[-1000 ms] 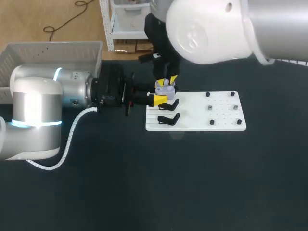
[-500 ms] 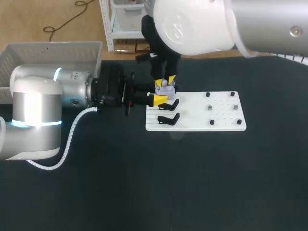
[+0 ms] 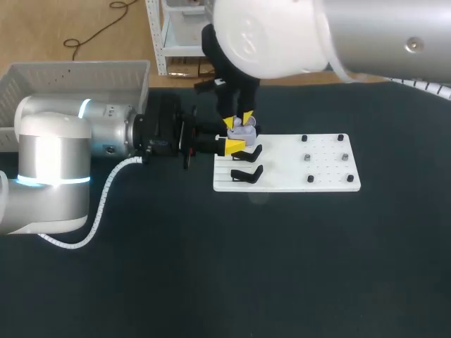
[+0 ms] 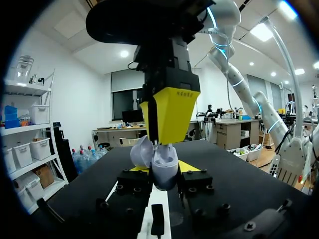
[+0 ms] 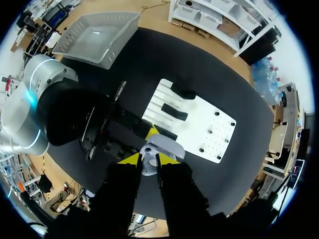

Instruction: Pick up each earbud case from the left stands, insert the matching earbuds, close the lid, and place the case in the box.

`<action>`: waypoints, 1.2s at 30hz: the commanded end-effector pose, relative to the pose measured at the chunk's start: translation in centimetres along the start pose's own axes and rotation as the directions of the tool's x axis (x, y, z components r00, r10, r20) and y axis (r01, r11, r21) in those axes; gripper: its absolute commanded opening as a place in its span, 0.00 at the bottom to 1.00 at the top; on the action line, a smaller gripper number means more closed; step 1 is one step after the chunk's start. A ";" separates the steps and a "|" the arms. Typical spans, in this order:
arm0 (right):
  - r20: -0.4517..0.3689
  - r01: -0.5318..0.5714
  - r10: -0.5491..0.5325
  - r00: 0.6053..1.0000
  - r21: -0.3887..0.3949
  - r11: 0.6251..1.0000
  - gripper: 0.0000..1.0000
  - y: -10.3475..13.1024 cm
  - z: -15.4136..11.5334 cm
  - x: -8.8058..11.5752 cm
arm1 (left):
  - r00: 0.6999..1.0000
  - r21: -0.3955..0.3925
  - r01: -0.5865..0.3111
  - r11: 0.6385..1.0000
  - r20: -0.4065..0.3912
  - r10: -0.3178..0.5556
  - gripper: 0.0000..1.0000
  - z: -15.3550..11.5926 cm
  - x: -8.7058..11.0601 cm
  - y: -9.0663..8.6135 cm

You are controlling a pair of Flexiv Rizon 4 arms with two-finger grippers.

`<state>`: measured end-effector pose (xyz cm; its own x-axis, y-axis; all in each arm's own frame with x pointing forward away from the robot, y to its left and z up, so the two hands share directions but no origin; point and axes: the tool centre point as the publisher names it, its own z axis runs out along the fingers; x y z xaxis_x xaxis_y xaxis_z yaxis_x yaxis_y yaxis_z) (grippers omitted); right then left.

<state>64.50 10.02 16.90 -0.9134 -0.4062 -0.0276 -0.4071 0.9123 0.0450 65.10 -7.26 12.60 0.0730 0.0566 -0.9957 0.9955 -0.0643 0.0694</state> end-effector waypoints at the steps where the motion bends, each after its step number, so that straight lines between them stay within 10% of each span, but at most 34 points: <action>1: -0.008 0.002 -0.002 1.000 0.000 1.000 0.00 0.0 0.1 -0.3 | 1.000 -0.005 -0.003 1.000 0.001 0.003 0.00 0.0 0.1 -0.2; 34: -0.038 0.005 -0.005 0.999 0.008 1.000 0.00 -0.1 1.0 -0.6 | 1.000 -0.005 -0.003 1.000 0.001 0.003 0.00 0.0 0.1 -0.2; 36: -0.039 0.006 -0.005 0.999 0.008 1.000 0.40 -0.1 1.1 -0.6 | 1.000 -0.005 -0.003 1.000 0.001 0.003 0.00 0.0 0.1 -0.2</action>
<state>64.93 10.18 15.91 -0.9109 -0.4125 0.0091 -0.4119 0.9104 0.0373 65.15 -7.24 12.57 0.0727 0.0570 -0.9957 0.9956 -0.0633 0.0691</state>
